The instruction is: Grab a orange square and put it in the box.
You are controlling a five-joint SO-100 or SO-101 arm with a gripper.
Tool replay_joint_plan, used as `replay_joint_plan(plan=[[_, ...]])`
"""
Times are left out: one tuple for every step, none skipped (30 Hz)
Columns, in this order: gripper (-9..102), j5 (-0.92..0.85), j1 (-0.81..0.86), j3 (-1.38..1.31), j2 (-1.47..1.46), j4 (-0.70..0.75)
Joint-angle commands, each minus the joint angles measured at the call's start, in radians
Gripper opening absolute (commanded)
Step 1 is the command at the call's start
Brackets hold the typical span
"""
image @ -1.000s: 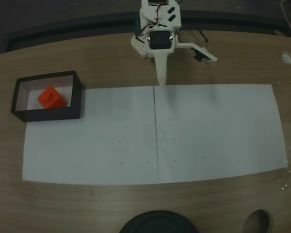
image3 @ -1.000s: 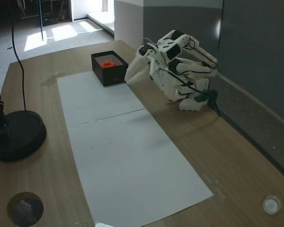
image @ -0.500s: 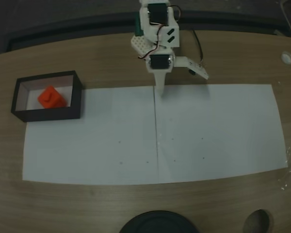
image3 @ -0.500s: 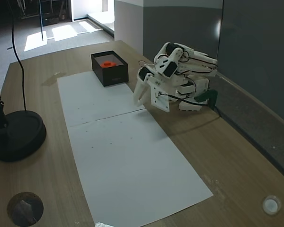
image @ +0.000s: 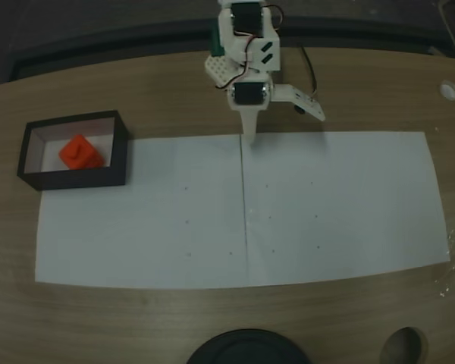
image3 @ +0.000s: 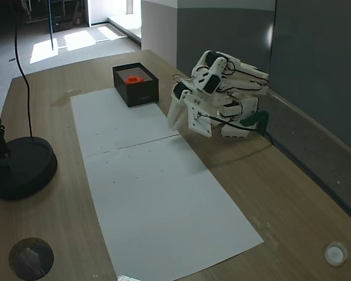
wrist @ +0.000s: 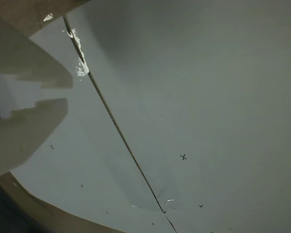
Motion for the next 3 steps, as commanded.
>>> replay_joint_plan(plan=[[0,0.005,0.003,-0.055,0.025,0.011],[0,0.005,0.003,-0.055,0.025,0.011],[0,0.005,0.003,-0.055,0.025,0.011]])
